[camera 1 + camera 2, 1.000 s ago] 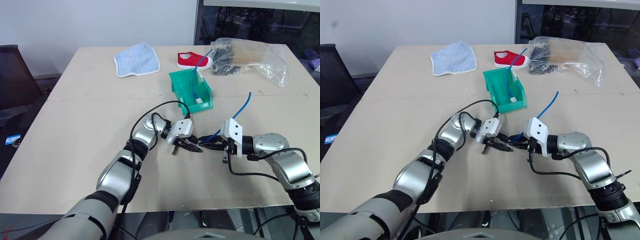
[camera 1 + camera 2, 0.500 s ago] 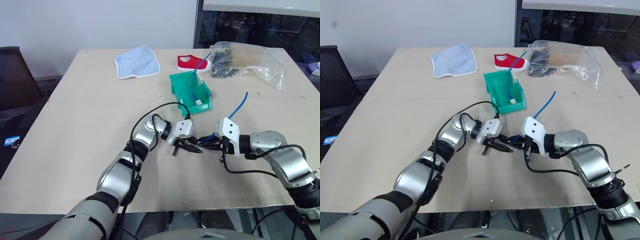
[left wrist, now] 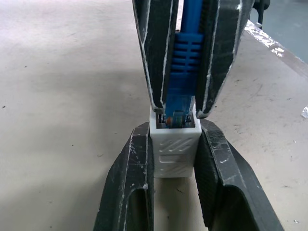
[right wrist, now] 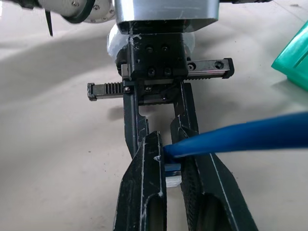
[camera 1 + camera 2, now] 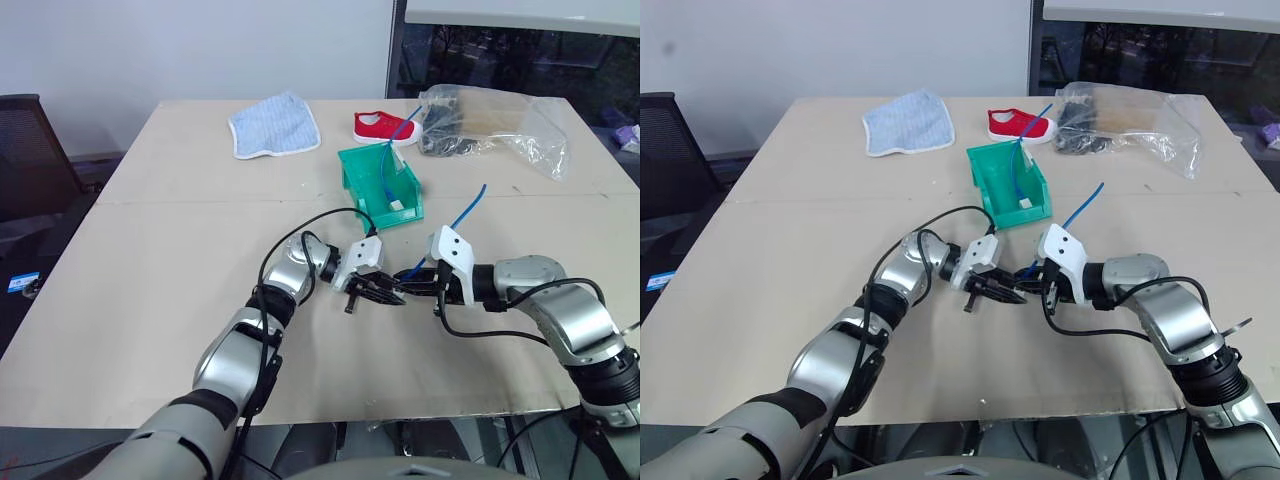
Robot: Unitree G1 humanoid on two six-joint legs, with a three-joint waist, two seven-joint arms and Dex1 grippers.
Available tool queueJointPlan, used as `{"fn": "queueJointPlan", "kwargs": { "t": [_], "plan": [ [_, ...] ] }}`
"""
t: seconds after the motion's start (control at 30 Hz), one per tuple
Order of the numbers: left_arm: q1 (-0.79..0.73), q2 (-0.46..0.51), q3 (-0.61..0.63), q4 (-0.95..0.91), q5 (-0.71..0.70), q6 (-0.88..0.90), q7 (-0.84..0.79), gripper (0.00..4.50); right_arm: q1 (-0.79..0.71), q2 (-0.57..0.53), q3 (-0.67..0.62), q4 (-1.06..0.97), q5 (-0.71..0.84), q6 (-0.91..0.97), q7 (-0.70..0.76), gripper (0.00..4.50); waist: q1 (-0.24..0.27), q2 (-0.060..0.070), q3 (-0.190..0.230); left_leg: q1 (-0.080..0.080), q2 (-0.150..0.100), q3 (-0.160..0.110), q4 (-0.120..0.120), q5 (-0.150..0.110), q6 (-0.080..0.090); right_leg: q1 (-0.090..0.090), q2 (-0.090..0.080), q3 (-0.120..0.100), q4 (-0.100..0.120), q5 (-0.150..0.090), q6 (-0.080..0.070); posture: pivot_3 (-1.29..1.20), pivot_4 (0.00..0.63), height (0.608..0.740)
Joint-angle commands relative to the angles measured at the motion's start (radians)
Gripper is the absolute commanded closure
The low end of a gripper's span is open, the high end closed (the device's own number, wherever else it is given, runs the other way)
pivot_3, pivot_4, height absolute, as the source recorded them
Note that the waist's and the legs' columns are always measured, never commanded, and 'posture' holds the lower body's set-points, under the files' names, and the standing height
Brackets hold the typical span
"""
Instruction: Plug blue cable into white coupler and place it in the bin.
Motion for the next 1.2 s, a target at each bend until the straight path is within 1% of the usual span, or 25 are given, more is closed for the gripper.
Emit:
{"fn": "queueJointPlan", "kwargs": {
  "t": [0.03, 0.3, 0.37, 0.5, 0.57, 0.63, 0.67, 0.73, 0.77, 0.8, 0.83, 0.93, 1.07, 1.17, 1.2],
  "plan": [
    [-0.009, -0.049, 0.036, -0.07, -0.05, 0.039, 0.046, 3.95, 0.059, 0.026, 0.118, 0.083, 0.024, 0.096, 0.038, 4.5, 0.0, 0.0, 0.0, 0.0, 0.0, 0.0, 0.0, 0.0, 0.0, 0.0, 0.0, 0.0, 0.0, 0.0, 0.0, 0.0, 0.15, 0.74],
    [-0.009, -0.081, 0.106, -0.197, -0.154, 0.234, 0.025, 3.95, 0.061, 0.028, 0.108, 0.094, 0.063, 0.115, 0.054, 4.5, 0.003, 0.0, 0.0, -0.003, 0.0, -0.002, -0.001, 0.0, 0.0, -0.001, 0.0, -0.002, -0.003, 0.0, 0.0, 0.0, 0.15, 0.74],
    [-0.005, -0.068, 0.088, -0.196, -0.123, 0.202, 0.023, 3.95, 0.053, 0.042, 0.075, 0.091, 0.09, 0.108, 0.053, 4.5, 0.003, 0.0, 0.0, -0.004, -0.001, -0.002, -0.001, 0.0, 0.0, -0.002, 0.0, -0.002, -0.004, 0.0, 0.0, 0.0, 0.15, 0.74],
    [0.023, -0.043, 0.056, -0.19, -0.078, 0.154, 0.011, 3.95, -0.001, 0.08, -0.066, 0.075, 0.214, 0.145, 0.048, 4.5, 0.004, 0.001, 0.002, -0.007, -0.001, -0.002, -0.002, 0.0, 0.0, -0.003, -0.001, -0.002, -0.006, 0.0, 0.0, 0.0, 0.15, 0.74],
    [0.035, -0.034, 0.042, -0.196, -0.064, 0.142, 0.013, 3.95, -0.03, 0.079, -0.121, 0.072, 0.252, 0.169, 0.042, 4.5, 0.003, 0.003, 0.004, -0.01, -0.001, -0.003, -0.002, 0.0, 0.0, -0.006, -0.005, -0.002, -0.006, 0.001, -0.001, 0.0, 0.15, 0.74],
    [0.044, -0.029, 0.038, -0.207, -0.061, 0.145, 0.026, 2.89, -0.051, 0.068, -0.152, 0.066, 0.278, 0.188, 0.047, 4.5, 0.002, 0.003, 0.004, -0.018, -0.001, -0.002, 0.0, 0.0, -0.001, -0.015, -0.005, -0.002, -0.003, 0.001, -0.001, 0.0, 0.15, 0.74],
    [0.051, -0.026, 0.037, -0.216, -0.06, 0.149, 0.029, 2.47, -0.06, 0.064, -0.165, 0.063, 0.292, 0.199, 0.048, 4.5, 0.002, 0.003, 0.004, -0.02, -0.001, -0.002, 0.0, 0.002, -0.003, -0.018, -0.005, -0.001, -0.001, 0.001, -0.001, 0.0, 0.15, 0.74],
    [0.067, -0.013, 0.029, -0.236, -0.046, 0.138, 0.045, 1.49, -0.076, 0.058, -0.184, 0.057, 0.318, 0.218, 0.046, 4.5, 0.0, 0.003, 0.004, -0.021, -0.001, -0.002, -0.001, 0.003, -0.005, -0.02, -0.006, -0.001, 0.0, 0.001, -0.001, 0.0, 0.15, 0.74],
    [0.078, -0.006, 0.029, -0.253, -0.035, 0.126, 0.071, 1.08, -0.085, 0.053, -0.19, 0.054, 0.33, 0.226, 0.044, 4.5, -0.001, 0.004, 0.004, -0.021, -0.001, -0.002, -0.001, 0.003, -0.005, -0.02, -0.006, -0.001, 0.0, 0.001, -0.001, 0.0, 0.15, 0.74],
    [0.089, -0.002, 0.035, -0.277, -0.032, 0.13, 0.101, 0.49, -0.092, 0.046, -0.195, 0.049, 0.34, 0.232, 0.044, 4.5, -0.004, 0.004, 0.004, -0.021, -0.001, -0.002, -0.001, 0.003, -0.005, -0.02, -0.006, -0.001, 0.0, 0.001, -0.001, 0.0, 0.15, 0.74],
    [0.103, 0.004, 0.046, -0.313, -0.04, 0.146, 0.126, 0.05, -0.101, 0.04, -0.201, 0.047, 0.351, 0.238, 0.043, 4.5, -0.005, 0.004, 0.004, -0.021, -0.001, -0.001, -0.002, 0.003, -0.005, -0.02, -0.006, 0.0, 0.0, 0.001, -0.001, 0.0, 0.15, 0.74],
    [0.168, 0.043, 0.087, -0.466, -0.081, 0.231, 0.198, 0.05, -0.125, 0.03, -0.226, 0.041, 0.386, 0.254, 0.034, 4.5, -0.006, 0.004, 0.005, -0.021, -0.001, -0.001, -0.002, 0.001, -0.002, -0.02, -0.006, 0.001, 0.0, 0.001, -0.001, 0.0, 0.15, 0.74],
    [0.288, 0.136, 0.137, -0.728, -0.099, 0.362, 0.311, 0.05, -0.178, 0.007, -0.247, 0.067, 0.396, 0.246, 0.036, 4.5, -0.005, 0.006, 0.006, -0.021, -0.001, -0.001, -0.002, 0.001, -0.001, -0.02, -0.006, 0.001, 0.001, 0.001, -0.001, 0.0, 0.15, 0.74],
    [0.365, 0.191, 0.21, -0.964, -0.139, 0.549, 0.435, 0.05, -0.25, -0.009, -0.242, 0.136, 0.37, 0.21, 0.052, 4.5, -0.006, 0.007, 0.008, -0.021, -0.001, 0.0, -0.001, 0.001, -0.001, -0.021, -0.006, 0.002, 0.001, 0.001, -0.001, 0.0, 0.15, 0.74],
    [0.387, 0.202, 0.254, -1.046, -0.164, 0.628, 0.49, 0.05, -0.288, -0.005, -0.233, 0.175, 0.35, 0.183, 0.053, 4.5, -0.004, 0.007, 0.008, -0.021, -0.001, 0.0, -0.001, 0.001, -0.001, -0.021, -0.006, 0.002, 0.001, 0.001, -0.001, 0.0, 0.15, 0.74]
  ]
}}
